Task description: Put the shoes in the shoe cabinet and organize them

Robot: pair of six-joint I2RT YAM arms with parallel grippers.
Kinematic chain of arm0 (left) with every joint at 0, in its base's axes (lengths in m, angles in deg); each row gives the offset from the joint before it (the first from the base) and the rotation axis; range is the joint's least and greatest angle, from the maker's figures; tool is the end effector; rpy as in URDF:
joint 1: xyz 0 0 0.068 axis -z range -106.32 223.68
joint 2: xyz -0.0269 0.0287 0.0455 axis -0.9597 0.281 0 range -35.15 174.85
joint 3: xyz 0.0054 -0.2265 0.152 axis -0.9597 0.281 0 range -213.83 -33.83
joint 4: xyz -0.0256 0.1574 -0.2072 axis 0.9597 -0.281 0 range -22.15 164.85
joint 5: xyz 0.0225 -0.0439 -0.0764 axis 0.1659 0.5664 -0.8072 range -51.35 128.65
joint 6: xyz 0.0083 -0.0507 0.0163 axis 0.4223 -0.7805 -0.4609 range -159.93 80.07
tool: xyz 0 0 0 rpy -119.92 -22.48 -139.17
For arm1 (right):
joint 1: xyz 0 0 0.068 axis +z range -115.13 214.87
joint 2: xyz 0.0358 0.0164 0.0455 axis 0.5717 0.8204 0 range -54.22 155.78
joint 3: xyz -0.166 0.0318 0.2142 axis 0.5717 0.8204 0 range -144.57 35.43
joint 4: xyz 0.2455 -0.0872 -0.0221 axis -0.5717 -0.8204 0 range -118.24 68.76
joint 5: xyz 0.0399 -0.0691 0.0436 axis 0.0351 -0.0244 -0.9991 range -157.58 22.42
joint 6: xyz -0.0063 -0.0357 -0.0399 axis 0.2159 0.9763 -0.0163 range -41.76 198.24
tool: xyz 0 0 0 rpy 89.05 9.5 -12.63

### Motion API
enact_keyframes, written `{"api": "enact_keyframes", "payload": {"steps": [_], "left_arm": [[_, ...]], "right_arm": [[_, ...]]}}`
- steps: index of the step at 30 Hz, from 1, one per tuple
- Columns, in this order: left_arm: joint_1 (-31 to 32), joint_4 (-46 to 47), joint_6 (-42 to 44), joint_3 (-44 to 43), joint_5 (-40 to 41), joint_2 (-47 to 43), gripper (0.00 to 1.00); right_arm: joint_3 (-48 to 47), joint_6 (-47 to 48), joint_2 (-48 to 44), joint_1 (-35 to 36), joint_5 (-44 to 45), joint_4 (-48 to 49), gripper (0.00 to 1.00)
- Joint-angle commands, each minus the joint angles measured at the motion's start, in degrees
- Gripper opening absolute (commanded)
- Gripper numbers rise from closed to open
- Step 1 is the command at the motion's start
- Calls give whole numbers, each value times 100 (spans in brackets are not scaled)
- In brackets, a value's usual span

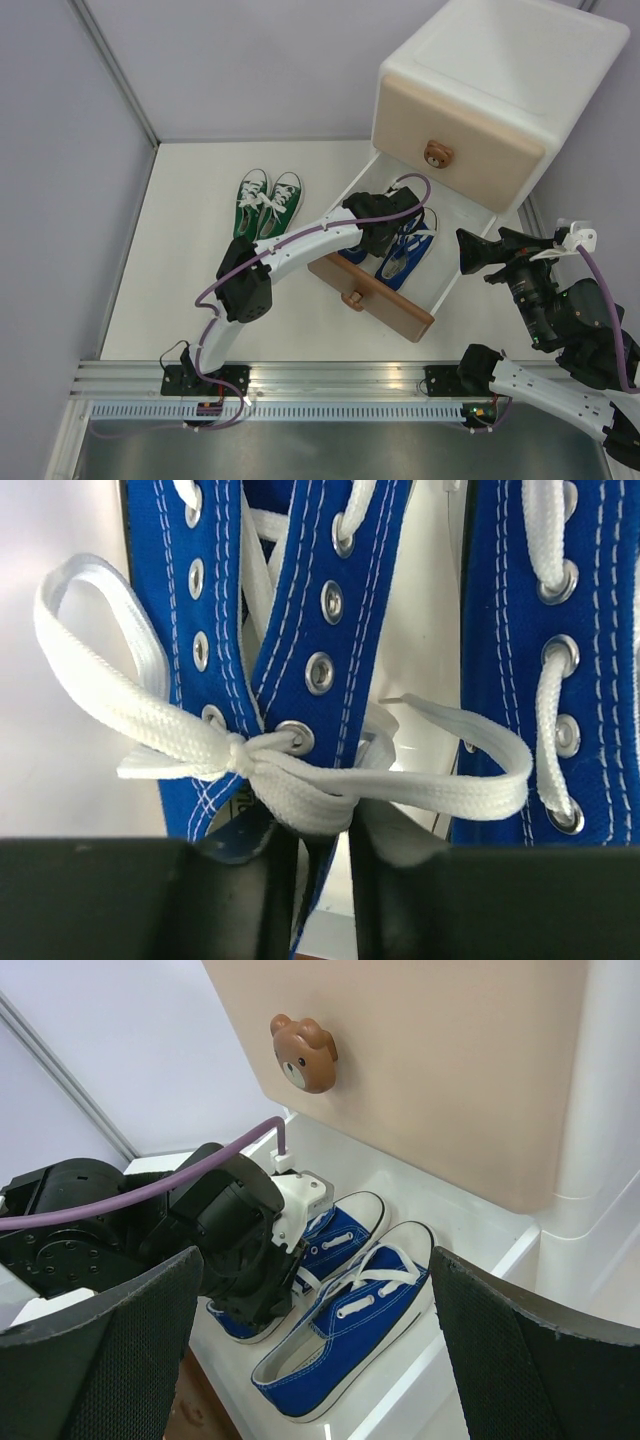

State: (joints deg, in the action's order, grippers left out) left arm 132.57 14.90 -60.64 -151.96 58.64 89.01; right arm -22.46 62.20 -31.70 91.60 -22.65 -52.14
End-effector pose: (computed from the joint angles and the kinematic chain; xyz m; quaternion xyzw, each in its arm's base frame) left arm 0.2490 -0.3893 0.2677 0.2809 0.9221 -0.0008 0.2661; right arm 0.0429 0.0197 0.4131 0.0448 0.6858 0.1935 0.7001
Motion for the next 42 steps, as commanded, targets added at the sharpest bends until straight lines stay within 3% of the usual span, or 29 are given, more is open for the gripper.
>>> {"api": "enact_keyframes", "payload": {"steps": [1,11,21,25,34,42], "left_arm": [[-27,106,-258,-237,23,-146,30],[-18,97,-276,-290,-109,-647,69],[-97,62,-293,-501,-109,-1315,92],[-194,53,-249,-624,-135,-1552,100],[-659,-35,-249,-598,-180,-2220,100],[-1792,-132,-363,368,-232,-3186,100]], "right_arm": [[-65,109,-37,-13,51,-31,98],[-258,232,33,-13,42,-118,98],[-802,478,322,-4,-282,-487,98],[-1188,514,874,-4,-589,-847,98],[-1655,619,2096,-4,-2582,-1295,98],[-1533,733,2968,-4,-4008,-1525,98]]}}
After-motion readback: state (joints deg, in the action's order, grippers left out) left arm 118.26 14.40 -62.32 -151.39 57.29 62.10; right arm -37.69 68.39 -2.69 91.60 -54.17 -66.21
